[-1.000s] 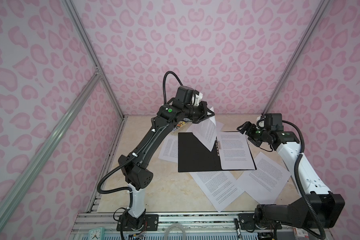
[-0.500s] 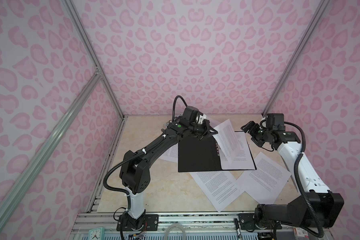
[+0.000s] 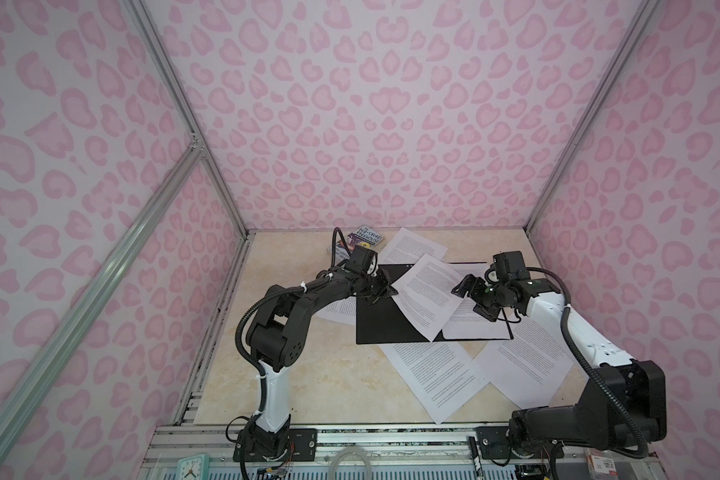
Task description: Put the files into the folder
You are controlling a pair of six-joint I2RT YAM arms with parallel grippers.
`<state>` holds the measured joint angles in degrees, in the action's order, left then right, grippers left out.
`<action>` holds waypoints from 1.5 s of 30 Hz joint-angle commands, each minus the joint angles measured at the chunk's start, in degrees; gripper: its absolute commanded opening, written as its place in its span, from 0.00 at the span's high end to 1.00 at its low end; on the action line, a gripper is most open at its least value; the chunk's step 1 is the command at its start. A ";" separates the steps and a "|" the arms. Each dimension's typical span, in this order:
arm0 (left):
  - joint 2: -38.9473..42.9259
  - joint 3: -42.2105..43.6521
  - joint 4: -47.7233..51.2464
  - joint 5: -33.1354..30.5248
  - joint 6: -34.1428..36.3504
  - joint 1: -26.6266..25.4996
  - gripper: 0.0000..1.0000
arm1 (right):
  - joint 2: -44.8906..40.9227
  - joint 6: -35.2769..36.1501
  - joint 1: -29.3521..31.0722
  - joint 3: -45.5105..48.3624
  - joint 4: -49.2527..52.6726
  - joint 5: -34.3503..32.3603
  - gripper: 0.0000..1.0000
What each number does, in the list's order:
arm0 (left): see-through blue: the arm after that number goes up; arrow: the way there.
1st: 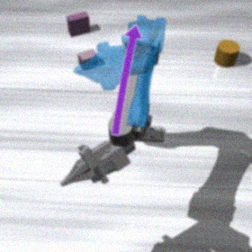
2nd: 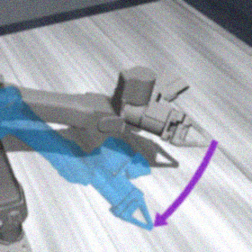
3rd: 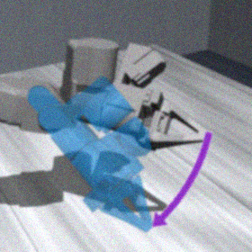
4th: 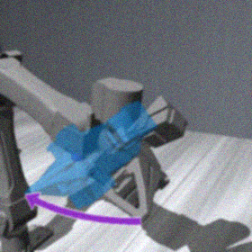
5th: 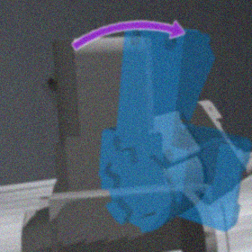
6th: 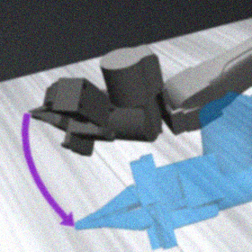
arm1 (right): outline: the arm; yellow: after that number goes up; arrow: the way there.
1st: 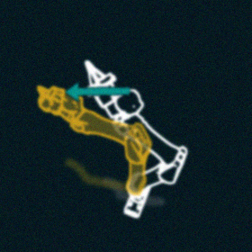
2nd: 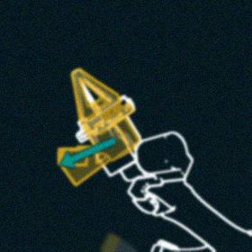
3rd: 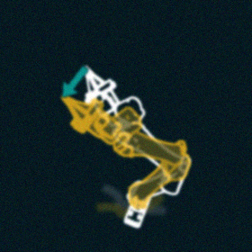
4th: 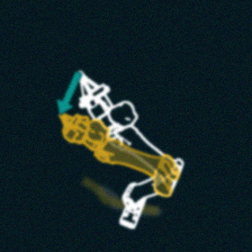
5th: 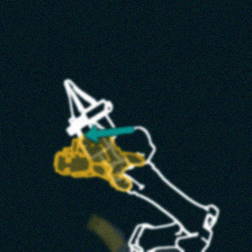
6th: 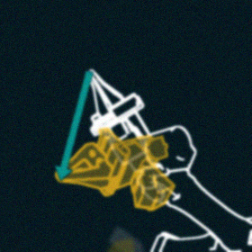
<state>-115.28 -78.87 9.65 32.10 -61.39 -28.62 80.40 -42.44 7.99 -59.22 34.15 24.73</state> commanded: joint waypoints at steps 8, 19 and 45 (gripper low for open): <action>-2.92 2.14 -1.04 -2.48 2.48 2.58 0.97 | 5.64 1.47 2.64 4.49 -10.02 4.78 0.11; -3.22 2.67 -0.26 -0.90 2.34 2.61 0.97 | 14.13 2.72 3.66 3.30 -16.53 6.96 0.15; -4.55 3.20 -1.45 2.09 -1.36 2.17 0.97 | 18.24 -2.62 4.13 6.77 -32.26 12.35 0.31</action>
<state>-119.04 -75.88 9.30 33.26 -61.32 -26.39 99.15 -42.96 12.03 -53.28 5.39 35.79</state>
